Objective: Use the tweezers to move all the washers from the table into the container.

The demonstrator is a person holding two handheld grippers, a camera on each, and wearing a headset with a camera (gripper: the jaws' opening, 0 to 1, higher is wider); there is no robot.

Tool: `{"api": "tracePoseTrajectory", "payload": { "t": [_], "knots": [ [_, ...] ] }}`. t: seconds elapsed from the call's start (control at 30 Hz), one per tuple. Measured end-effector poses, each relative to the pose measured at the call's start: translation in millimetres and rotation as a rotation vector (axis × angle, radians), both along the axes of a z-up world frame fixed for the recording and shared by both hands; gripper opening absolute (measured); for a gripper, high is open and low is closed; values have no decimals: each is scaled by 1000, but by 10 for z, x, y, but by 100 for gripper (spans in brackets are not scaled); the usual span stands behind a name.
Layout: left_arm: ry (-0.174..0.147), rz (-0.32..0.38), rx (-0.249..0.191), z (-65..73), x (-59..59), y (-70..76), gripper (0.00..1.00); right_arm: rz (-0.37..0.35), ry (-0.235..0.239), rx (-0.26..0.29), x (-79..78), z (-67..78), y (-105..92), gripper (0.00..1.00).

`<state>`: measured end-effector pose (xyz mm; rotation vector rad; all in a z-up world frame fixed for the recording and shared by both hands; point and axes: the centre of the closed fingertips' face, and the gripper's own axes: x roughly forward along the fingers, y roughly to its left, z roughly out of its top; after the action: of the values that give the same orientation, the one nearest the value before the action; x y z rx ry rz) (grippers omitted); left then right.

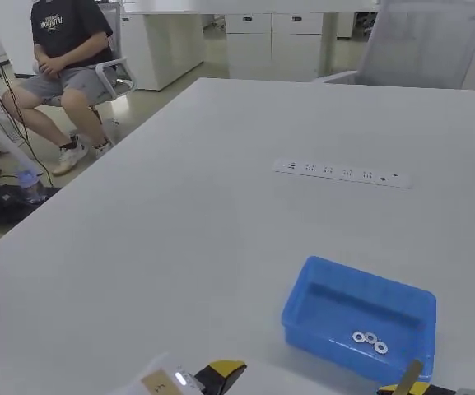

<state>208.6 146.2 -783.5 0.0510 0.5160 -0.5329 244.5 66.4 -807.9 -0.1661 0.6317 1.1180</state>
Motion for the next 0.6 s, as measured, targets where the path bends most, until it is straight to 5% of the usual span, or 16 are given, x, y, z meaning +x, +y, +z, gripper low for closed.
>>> {"api": "tracePoseTrajectory", "payload": {
  "t": [0.6],
  "knots": [
    [4,-4,2,1,-5,-10,53,8,27,-17,-47,-113,-23,4]
  ]
}}
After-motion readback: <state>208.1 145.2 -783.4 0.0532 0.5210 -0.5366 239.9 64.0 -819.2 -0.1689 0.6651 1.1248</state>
